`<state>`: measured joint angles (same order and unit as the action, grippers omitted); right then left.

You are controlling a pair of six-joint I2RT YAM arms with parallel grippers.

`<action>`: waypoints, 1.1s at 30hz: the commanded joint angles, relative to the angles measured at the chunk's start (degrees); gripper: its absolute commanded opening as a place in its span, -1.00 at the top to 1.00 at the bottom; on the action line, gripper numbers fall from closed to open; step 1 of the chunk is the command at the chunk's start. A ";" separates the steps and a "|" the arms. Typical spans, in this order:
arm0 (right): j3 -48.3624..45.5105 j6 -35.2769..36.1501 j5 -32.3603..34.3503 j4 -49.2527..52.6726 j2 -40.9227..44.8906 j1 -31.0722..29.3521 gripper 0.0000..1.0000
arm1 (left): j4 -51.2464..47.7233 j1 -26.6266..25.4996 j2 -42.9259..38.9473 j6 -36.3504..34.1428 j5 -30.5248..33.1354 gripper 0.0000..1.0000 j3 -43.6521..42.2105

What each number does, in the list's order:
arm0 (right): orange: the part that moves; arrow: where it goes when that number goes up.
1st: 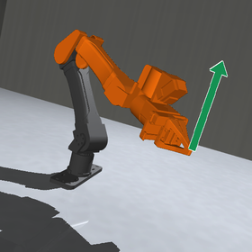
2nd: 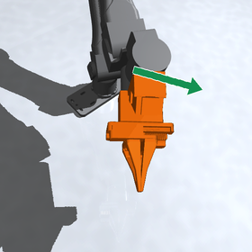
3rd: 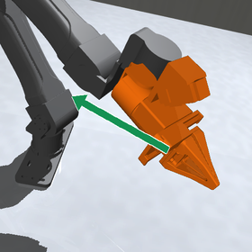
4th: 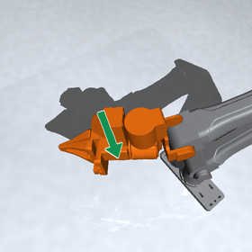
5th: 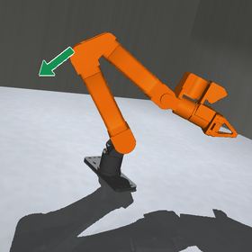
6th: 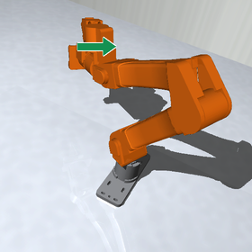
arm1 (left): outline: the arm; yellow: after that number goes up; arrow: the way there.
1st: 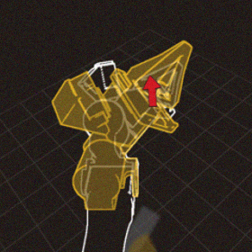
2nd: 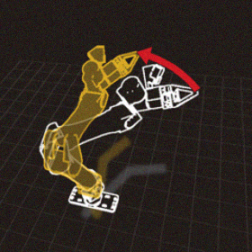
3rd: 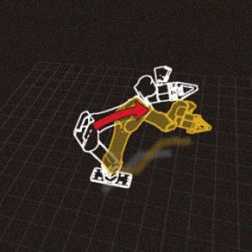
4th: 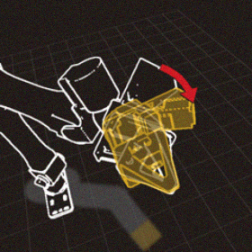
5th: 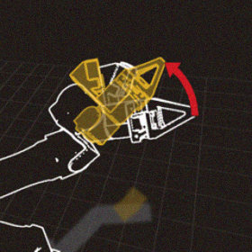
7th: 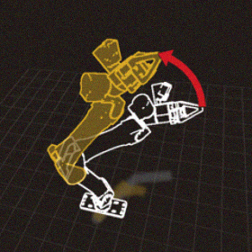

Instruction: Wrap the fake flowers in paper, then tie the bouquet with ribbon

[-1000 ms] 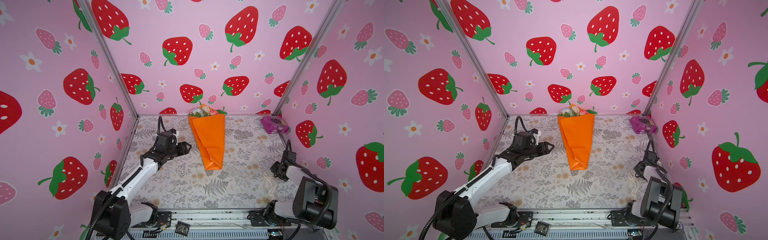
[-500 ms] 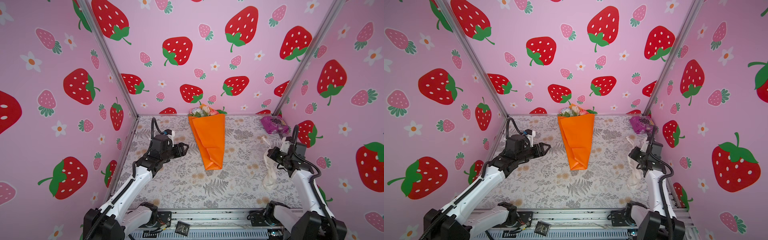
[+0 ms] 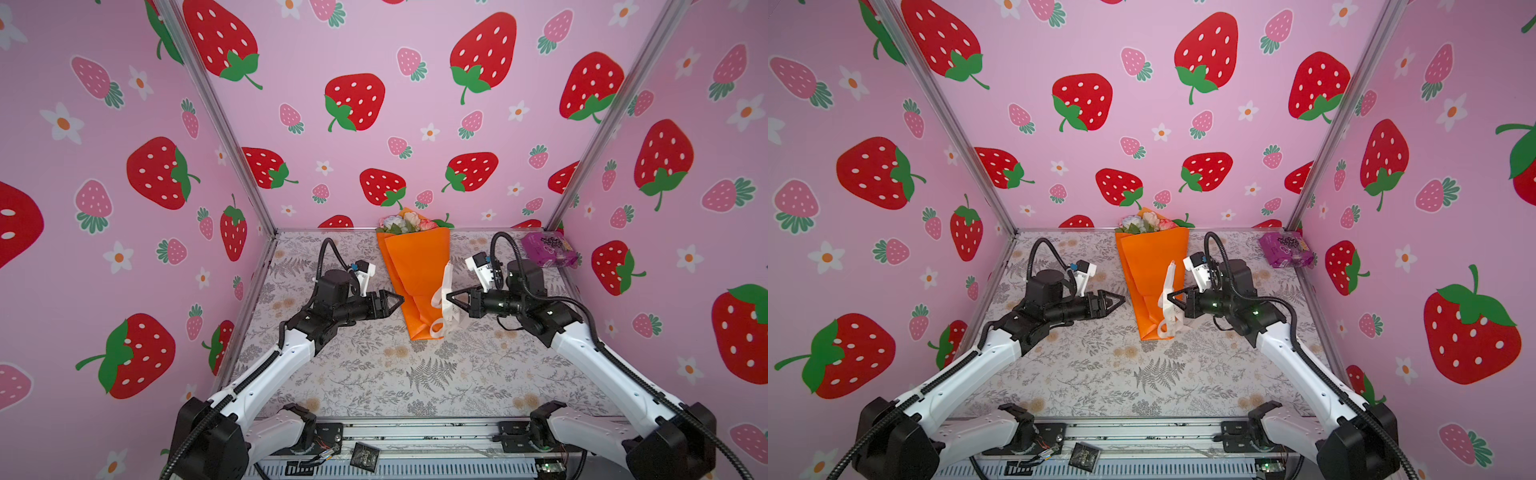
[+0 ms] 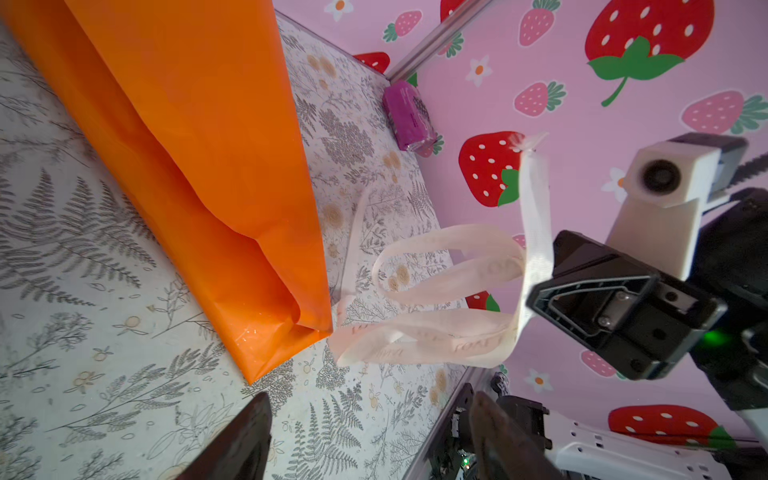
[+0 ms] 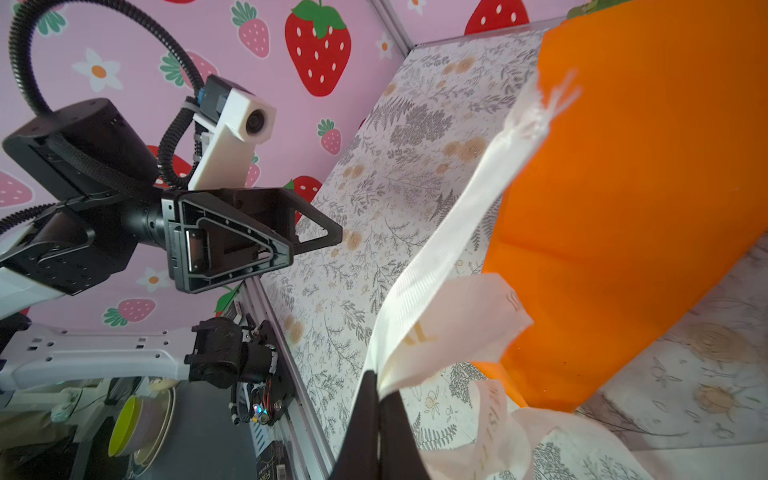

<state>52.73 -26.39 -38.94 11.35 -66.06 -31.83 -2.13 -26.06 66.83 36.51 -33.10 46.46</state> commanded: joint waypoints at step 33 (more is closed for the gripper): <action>-5.26 4.24 -2.67 -6.10 -8.55 -7.19 1.00 | 15.83 -6.19 14.64 9.85 -6.98 1.00 4.75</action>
<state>48.45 -23.86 -41.45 5.78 -74.65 -38.63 11.97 -32.40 80.90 46.24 -38.63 49.12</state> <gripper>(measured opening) 0.046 0.040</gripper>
